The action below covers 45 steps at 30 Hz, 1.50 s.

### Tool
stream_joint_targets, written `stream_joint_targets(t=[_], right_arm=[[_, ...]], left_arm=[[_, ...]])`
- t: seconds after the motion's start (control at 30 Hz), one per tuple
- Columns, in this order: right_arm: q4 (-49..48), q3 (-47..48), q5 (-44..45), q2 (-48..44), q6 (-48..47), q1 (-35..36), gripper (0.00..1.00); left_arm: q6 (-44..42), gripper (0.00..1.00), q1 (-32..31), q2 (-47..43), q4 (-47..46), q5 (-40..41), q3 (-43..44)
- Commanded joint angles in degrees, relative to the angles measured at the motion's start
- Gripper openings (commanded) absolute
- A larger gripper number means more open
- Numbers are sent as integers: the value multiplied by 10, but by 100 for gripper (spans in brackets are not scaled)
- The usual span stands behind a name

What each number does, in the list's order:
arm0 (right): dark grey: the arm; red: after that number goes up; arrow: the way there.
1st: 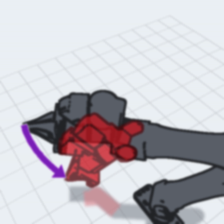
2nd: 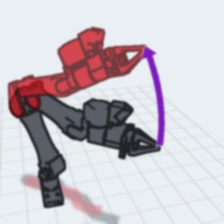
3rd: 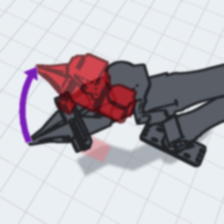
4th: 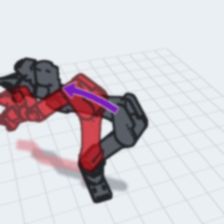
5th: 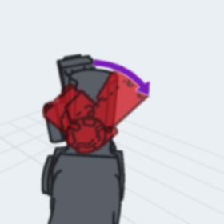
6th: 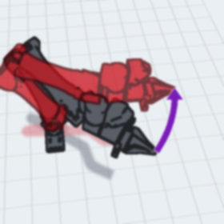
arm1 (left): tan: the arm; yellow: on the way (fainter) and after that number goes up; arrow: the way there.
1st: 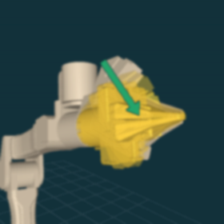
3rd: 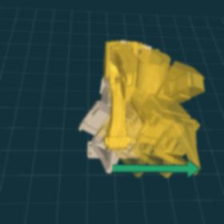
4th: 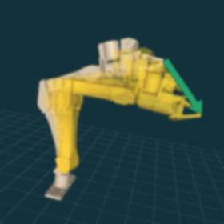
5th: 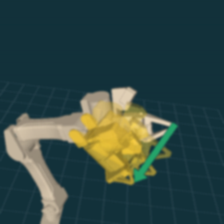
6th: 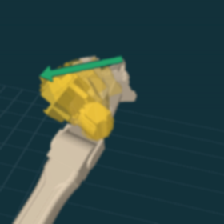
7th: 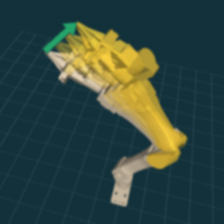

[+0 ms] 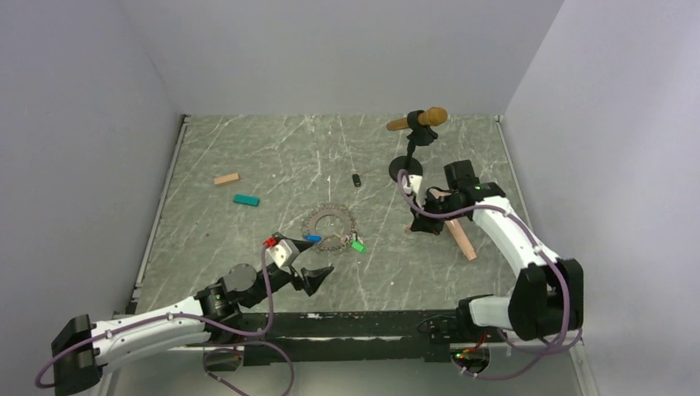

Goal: Put the keys on the keyring

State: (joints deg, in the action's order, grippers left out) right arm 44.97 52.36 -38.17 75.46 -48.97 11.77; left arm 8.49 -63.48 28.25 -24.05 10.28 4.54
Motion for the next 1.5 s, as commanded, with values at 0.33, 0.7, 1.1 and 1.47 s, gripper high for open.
stream_joint_targets(t=[0.33,0.7,1.1,1.47], right_arm=[[209,12,1,-181,-176,-111,0],[274,-42,193,-185,-243,-137,0],[146,-3,275,78,-124,-2,0],[88,62,267,214,-23,93,0]], left_arm=[[13,90,-3,21,-16,-34,37],[23,90,-2,8,-6,-39,25],[29,90,-2,-34,14,-19,2],[26,91,-2,-84,64,-3,-1]])
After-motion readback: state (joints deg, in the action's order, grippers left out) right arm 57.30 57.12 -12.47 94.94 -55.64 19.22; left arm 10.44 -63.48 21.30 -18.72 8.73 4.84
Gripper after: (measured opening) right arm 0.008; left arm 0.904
